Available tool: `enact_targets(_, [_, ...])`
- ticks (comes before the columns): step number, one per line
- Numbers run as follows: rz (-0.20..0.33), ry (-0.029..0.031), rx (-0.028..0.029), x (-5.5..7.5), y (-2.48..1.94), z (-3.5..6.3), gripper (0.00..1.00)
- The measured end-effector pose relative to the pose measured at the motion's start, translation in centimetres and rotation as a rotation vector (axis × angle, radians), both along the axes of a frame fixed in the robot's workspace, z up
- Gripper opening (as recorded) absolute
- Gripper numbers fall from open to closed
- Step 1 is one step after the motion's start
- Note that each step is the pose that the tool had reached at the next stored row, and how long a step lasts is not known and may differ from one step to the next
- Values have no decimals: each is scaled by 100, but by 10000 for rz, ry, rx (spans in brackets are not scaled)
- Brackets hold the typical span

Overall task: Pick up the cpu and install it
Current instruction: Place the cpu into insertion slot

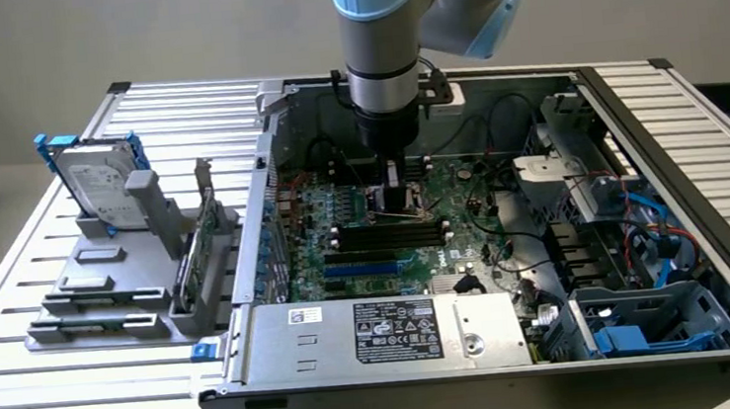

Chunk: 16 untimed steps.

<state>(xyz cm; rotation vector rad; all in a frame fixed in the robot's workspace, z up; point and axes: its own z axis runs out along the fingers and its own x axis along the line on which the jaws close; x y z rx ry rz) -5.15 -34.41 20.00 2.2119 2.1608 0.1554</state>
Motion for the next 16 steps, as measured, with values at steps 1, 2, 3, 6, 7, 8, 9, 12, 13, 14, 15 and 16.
enact_targets(1, [0,-1,0,0,3,-3,55])
enact_targets(2, [1,0,0,1,5,-6,55])
enact_targets(3, [2,1,-1,1,6,-7,55])
enact_targets(6, [1,1,-3,0,8,-16,55])
enact_targets(7, [1,0,-6,0,8,-19,55])
enact_targets(8, [0,1,-9,0,9,-21,55])
enact_targets(9, [0,0,-10,0,10,-24,55])
enact_targets(12, [1,0,-14,1,12,-33,55])
enact_targets(13, [0,0,-17,1,12,-36,55])
enact_targets(14, [1,0,-20,2,14,-39,55])
enact_targets(15, [0,0,-23,2,15,-41,55])
enact_targets(16, [1,0,-26,3,16,-44,55])
